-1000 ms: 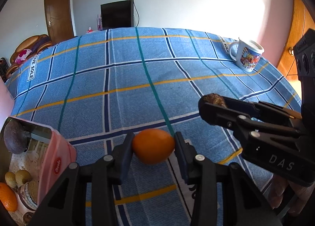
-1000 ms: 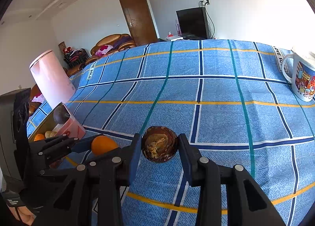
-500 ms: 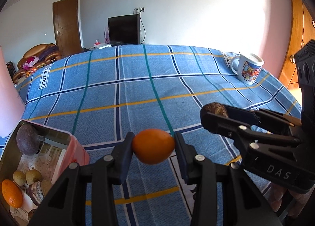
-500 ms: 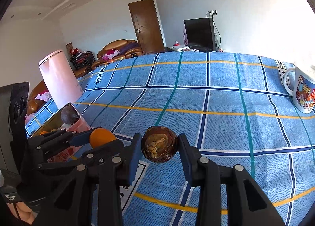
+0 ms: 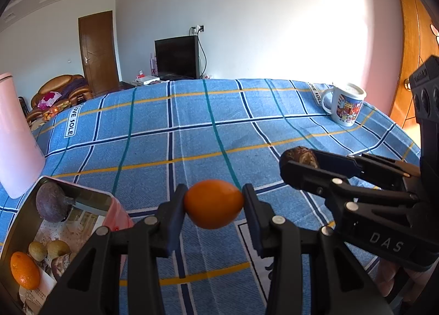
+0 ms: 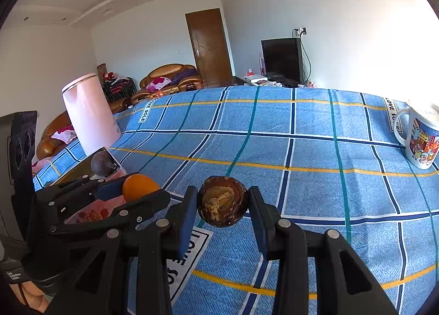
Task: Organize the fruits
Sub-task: 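Lift the orange and brown dried fruit and carry them toward the tin box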
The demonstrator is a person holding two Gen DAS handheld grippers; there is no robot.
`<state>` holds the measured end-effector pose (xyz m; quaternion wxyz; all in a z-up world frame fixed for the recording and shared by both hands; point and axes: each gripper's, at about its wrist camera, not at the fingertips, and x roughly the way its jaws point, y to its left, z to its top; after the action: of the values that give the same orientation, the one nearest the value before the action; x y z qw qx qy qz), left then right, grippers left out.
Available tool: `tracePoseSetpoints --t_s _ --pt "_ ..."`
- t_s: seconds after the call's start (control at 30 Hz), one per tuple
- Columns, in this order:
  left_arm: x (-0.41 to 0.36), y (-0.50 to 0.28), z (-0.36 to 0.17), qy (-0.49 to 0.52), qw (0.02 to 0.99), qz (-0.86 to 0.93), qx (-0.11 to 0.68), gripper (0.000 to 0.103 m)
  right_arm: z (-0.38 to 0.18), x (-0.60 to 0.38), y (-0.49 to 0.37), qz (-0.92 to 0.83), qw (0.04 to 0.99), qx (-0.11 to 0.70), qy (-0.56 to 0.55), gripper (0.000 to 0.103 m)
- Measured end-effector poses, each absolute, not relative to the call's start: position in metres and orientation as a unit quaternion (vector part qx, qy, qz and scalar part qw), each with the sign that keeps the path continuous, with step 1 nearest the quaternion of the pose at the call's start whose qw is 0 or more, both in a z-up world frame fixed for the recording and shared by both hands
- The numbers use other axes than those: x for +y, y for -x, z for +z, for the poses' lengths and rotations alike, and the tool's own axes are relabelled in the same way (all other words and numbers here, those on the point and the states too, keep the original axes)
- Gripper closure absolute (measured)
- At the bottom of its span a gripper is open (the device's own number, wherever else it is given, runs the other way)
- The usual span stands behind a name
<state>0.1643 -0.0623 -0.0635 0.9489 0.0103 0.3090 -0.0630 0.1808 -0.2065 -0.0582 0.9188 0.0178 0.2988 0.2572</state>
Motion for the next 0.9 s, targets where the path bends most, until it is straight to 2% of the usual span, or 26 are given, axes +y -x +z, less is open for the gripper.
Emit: tracePoseSetpoints --t_s 0.9 --pt "-0.057 -0.141 -0.051 -0.013 0.969 -0.047 0.244 0.061 -0.049 -0.208 -0.163 0.255 0.934 0.250 -0.010 0.063"
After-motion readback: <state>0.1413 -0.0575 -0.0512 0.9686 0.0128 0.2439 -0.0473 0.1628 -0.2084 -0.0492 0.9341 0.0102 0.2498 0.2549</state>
